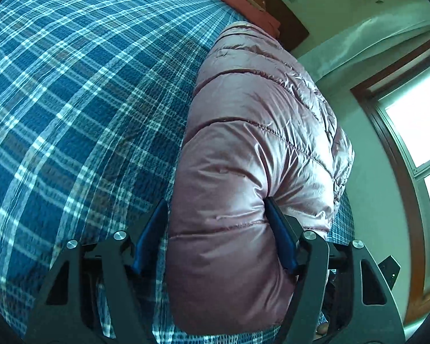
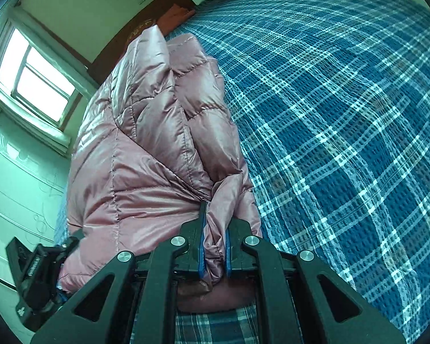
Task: Fold large clothes
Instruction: 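Grasp the jacket bundle end with the right tool and fold it over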
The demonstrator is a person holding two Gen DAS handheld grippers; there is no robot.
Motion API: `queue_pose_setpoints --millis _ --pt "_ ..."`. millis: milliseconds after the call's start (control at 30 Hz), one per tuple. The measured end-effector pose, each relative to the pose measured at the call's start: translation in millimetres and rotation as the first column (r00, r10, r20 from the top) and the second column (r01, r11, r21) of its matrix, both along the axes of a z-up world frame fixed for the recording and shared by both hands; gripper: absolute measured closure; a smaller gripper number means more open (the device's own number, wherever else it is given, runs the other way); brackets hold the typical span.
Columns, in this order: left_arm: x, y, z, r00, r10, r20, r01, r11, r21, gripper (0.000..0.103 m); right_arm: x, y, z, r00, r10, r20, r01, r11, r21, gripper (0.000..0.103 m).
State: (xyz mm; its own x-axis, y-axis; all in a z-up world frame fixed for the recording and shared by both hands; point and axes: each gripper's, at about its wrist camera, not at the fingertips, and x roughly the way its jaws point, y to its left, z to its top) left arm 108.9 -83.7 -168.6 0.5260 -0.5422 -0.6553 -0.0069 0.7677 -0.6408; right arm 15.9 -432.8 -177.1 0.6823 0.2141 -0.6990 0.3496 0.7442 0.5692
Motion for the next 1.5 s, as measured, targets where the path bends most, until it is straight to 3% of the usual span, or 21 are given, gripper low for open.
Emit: queue_pose_setpoints --millis 133,200,367,500,667,833,867,933,1100,1300,1400,1500 --pt "-4.8 8.0 5.0 1.0 -0.023 0.015 0.024 0.999 -0.048 0.034 -6.9 -5.4 5.8 1.0 0.006 0.031 -0.007 0.999 0.043 0.09" --pt "-6.9 17.2 8.1 1.0 -0.02 0.006 0.02 0.996 -0.083 0.03 -10.4 -9.0 10.3 0.999 0.011 0.032 -0.013 0.998 0.059 0.082" --pt "0.9 47.4 17.3 0.999 0.051 0.003 -0.05 0.979 -0.197 0.023 -13.1 -20.6 42.7 1.0 -0.007 0.03 0.008 1.0 -0.021 0.069" --pt "25.7 50.9 23.0 0.998 0.065 -0.012 -0.066 0.974 -0.219 0.023 10.5 -28.4 70.0 0.996 -0.011 0.087 0.016 0.998 -0.056 0.06" --pt "56.3 35.6 24.3 0.999 0.025 -0.046 -0.035 0.974 -0.224 0.023 73.8 -25.9 79.7 0.992 0.066 0.111 -0.06 0.997 -0.057 0.059" --pt "71.1 19.7 24.9 0.999 0.014 -0.049 -0.023 0.984 -0.178 0.023 116.3 -23.9 63.8 0.985 0.127 0.113 -0.126 0.992 -0.017 0.06" --pt "72.8 18.6 22.9 0.998 0.016 -0.056 -0.026 0.984 -0.177 0.023 120.4 -23.1 57.9 0.986 0.133 0.099 -0.131 0.991 -0.023 0.072" --pt "77.9 14.6 17.1 0.997 0.017 -0.08 -0.031 0.986 -0.167 0.023 124.1 -27.6 42.9 0.99 0.111 0.081 -0.11 0.994 -0.019 0.08" --pt "86.1 -2.3 -1.7 0.989 0.017 -0.147 -0.036 0.991 -0.13 0.023 115.5 -40.1 10.3 0.995 0.036 0.089 -0.04 0.999 0.036 0.091" --pt "91.6 -21.8 -5.6 0.997 0.018 -0.081 -0.018 1.0 -0.008 0.023 108.9 -40.9 -10.0 0.994 0.012 0.113 -0.02 0.997 0.071 0.093" --pt "91.3 -18.7 -4.6 0.997 0.013 -0.073 -0.015 1.0 -0.025 0.023 104.2 -40.8 -8.7 0.992 0.014 0.124 -0.022 0.997 0.07 0.092" --pt "89.8 -9.1 -4.1 0.996 0.005 -0.086 -0.012 0.996 -0.088 0.023 99.8 -42.9 -5.9 0.991 0.011 0.136 -0.022 0.996 0.083 0.091"
